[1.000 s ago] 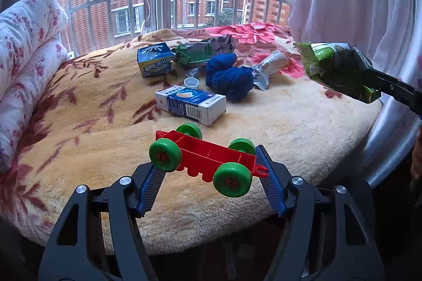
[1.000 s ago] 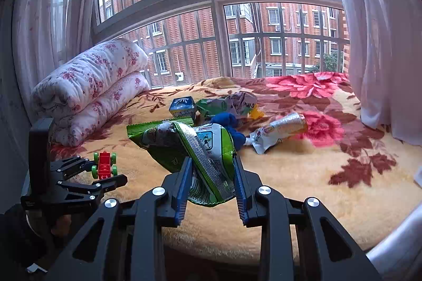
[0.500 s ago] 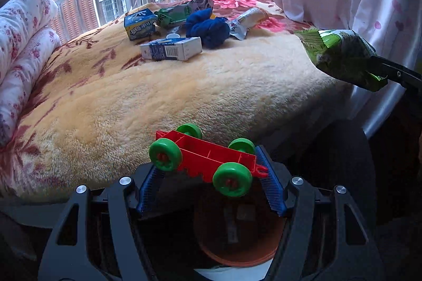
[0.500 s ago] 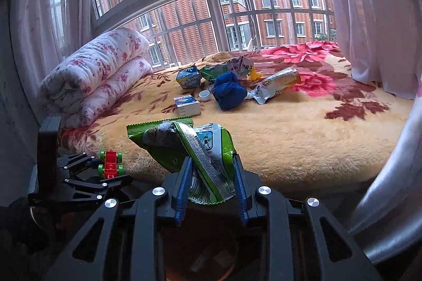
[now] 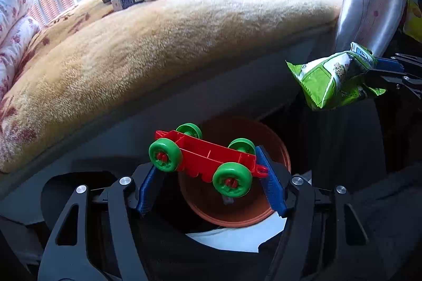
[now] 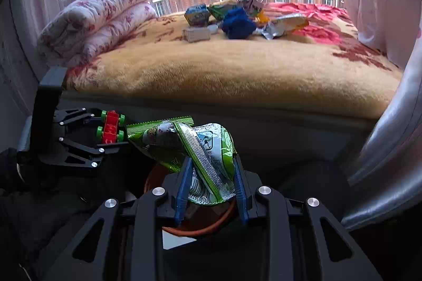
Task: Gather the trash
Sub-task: 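Lower the toy car and green bag into the orange bucket, open both tools, then grasp the blue nasal spray box with the left tool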
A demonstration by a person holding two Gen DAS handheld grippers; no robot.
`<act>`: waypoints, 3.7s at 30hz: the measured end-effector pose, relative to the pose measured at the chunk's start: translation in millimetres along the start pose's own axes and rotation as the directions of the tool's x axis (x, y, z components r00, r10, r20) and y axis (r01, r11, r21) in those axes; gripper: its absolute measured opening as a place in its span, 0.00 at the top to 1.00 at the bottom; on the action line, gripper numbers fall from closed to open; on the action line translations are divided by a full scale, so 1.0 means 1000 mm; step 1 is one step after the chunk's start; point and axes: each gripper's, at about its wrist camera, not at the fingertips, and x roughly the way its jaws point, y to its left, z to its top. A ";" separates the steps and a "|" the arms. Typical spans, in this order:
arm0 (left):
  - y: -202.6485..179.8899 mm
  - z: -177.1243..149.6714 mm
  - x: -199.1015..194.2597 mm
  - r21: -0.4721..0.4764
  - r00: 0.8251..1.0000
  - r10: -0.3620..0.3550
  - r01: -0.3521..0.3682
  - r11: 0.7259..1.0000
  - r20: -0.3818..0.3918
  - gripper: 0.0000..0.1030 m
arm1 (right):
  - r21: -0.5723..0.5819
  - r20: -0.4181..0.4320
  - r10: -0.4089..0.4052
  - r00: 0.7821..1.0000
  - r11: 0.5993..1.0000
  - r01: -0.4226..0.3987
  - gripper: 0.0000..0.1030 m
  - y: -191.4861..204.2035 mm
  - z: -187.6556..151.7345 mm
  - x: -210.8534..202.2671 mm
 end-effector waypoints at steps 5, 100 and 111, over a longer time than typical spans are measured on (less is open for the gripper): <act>0.006 -0.010 0.046 -0.004 0.993 -0.036 0.036 0.999 -0.112 0.37 | 0.032 -0.151 0.022 0.988 0.999 -0.017 0.70 -0.002 -0.010 0.052; 0.146 0.267 0.131 -0.582 0.925 0.307 -0.380 0.719 -0.224 0.40 | 0.107 0.172 0.131 0.976 0.983 -0.151 0.10 -0.078 0.109 0.055; 0.135 0.228 0.069 -0.471 0.945 0.324 -0.307 0.827 -0.045 0.50 | 0.095 0.173 0.111 0.979 0.987 -0.128 0.10 -0.086 0.151 0.062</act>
